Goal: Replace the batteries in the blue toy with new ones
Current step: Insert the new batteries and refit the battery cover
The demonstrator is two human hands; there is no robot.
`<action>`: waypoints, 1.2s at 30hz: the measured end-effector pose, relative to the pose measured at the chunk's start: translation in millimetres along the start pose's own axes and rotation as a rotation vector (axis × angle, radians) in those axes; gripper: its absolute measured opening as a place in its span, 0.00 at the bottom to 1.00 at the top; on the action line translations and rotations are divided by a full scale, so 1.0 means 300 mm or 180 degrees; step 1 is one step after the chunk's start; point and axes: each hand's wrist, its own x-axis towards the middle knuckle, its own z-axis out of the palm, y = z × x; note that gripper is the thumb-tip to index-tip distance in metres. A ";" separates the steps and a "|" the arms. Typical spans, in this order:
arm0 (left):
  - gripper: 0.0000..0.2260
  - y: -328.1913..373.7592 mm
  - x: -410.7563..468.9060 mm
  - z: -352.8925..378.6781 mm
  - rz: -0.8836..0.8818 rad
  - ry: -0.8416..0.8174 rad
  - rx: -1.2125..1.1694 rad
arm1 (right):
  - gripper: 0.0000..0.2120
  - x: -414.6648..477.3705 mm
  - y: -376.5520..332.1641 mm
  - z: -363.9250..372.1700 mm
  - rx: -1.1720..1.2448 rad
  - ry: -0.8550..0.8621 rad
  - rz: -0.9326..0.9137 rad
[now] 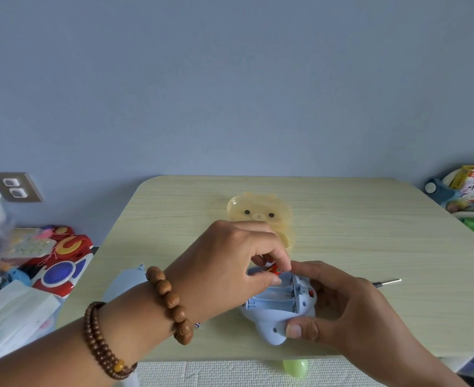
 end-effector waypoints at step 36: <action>0.08 0.028 -0.037 0.047 -0.0822 0.0388 -0.0131 | 0.32 -0.009 -0.008 0.000 0.0163 -0.0048 -0.0076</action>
